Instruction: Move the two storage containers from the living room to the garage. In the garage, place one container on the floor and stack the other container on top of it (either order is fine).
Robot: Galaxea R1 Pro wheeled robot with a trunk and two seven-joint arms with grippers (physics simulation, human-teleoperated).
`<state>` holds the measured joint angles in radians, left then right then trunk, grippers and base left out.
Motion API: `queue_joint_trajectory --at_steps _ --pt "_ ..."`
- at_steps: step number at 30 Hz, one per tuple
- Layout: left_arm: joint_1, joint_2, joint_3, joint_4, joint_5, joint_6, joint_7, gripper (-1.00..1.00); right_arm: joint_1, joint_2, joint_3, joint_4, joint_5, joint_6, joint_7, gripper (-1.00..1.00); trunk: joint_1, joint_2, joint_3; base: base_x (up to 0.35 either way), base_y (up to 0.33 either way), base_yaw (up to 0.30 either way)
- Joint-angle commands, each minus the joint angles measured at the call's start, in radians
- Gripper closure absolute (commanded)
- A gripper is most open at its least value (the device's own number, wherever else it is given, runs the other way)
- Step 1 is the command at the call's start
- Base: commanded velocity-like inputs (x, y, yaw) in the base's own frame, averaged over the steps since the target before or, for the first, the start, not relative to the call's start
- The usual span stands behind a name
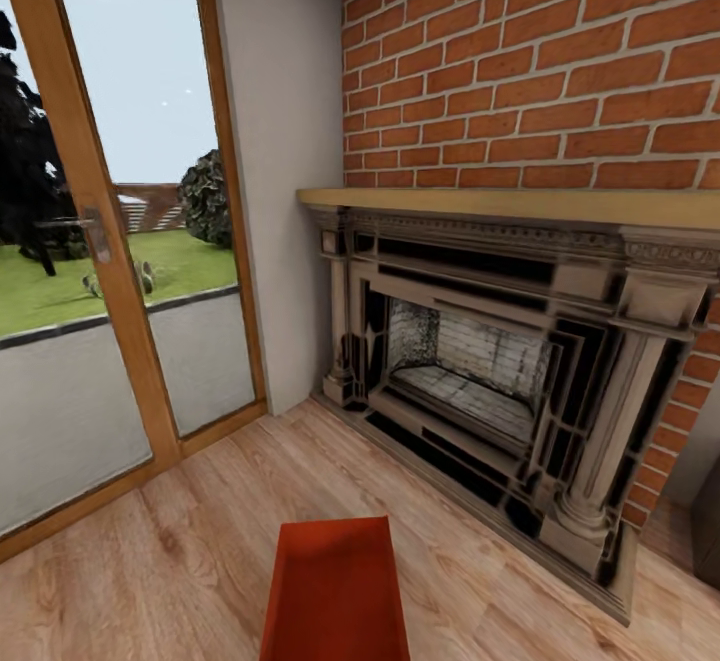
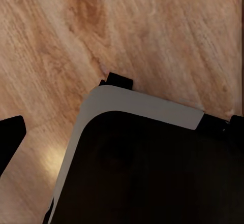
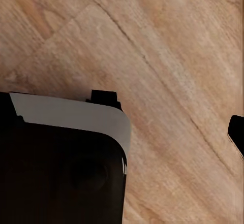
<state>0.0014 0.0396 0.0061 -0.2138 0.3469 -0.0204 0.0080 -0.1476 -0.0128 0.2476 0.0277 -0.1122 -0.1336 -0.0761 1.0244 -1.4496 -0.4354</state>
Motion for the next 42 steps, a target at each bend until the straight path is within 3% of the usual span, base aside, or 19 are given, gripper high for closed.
queue_joint_trajectory --at_steps 1,13,42 --pt "0.000 0.000 0.000 -0.001 0.003 -0.002 0.001 -1.00 -0.001 0.000 0.009 0.003 -0.010 -0.006 -0.001 -1.00 0.001 0.000 -0.001 0.318 0.000 0.000" --pt "0.000 -0.001 0.000 -0.001 0.003 -0.002 0.001 -1.00 -0.001 0.000 0.009 0.003 -0.010 -0.005 0.000 -1.00 0.001 0.000 -0.001 0.270 0.000 0.000" --pt "0.000 -0.002 0.001 -0.001 0.003 -0.003 0.001 -1.00 -0.001 0.002 0.009 0.003 -0.009 -0.006 0.000 -1.00 0.001 0.000 -0.001 0.019 0.023 0.000"
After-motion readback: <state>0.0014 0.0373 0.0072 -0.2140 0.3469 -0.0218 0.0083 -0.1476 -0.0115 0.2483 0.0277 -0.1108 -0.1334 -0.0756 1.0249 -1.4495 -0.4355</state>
